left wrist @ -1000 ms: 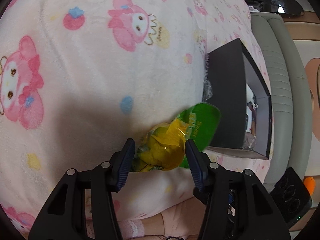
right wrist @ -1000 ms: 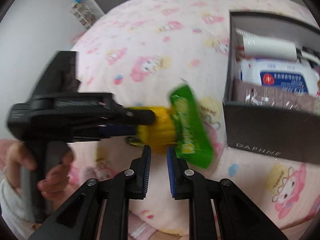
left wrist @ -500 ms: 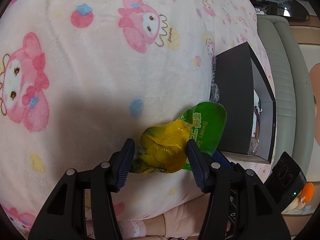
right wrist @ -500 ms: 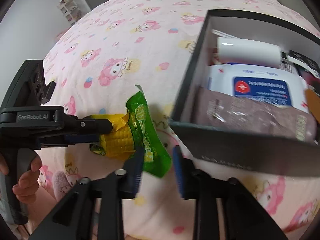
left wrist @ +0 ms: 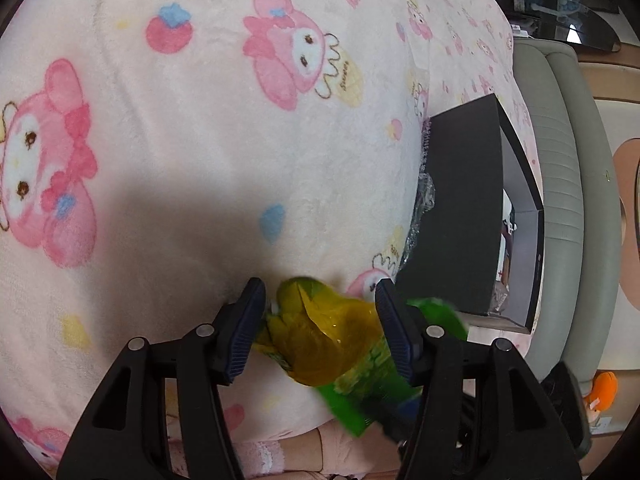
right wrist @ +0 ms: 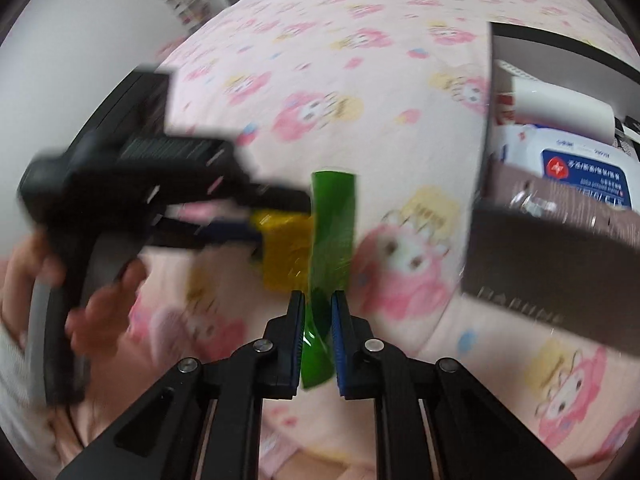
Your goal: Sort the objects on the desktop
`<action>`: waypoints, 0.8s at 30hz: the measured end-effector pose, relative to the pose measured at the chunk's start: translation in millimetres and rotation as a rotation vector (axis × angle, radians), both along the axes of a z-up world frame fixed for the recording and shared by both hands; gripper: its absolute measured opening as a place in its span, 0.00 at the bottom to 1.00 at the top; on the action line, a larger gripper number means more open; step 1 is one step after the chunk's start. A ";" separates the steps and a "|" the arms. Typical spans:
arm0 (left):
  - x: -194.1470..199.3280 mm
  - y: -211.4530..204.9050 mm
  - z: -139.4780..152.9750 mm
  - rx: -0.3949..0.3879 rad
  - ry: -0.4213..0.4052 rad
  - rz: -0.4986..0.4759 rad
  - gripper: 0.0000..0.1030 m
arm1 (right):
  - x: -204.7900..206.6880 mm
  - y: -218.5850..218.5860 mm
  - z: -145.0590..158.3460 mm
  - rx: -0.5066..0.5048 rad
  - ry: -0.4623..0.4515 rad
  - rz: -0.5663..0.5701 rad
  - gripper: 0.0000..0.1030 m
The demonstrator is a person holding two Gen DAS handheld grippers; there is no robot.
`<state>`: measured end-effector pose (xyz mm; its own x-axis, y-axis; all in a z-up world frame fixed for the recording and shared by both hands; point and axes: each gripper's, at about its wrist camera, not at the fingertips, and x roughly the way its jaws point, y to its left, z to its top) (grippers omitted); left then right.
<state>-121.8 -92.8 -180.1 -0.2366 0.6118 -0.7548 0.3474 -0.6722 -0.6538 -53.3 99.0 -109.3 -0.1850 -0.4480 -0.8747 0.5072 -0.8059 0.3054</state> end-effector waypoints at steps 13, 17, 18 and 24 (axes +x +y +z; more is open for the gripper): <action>-2.0 17.5 -5.6 -0.094 -0.016 -0.072 0.58 | -38.0 -2.1 -25.6 0.057 -0.021 -0.080 0.12; -1.5 15.8 -10.9 -0.107 -0.029 -0.072 0.58 | -44.5 -6.4 -35.5 0.037 -0.010 -0.092 0.13; -1.6 18.1 -9.2 -0.117 -0.023 -0.084 0.58 | -44.3 -5.8 -35.6 0.029 -0.006 -0.096 0.13; 4.9 24.8 15.1 -0.097 0.058 -0.124 0.52 | -33.6 -4.9 -17.6 -0.007 0.027 -0.067 0.09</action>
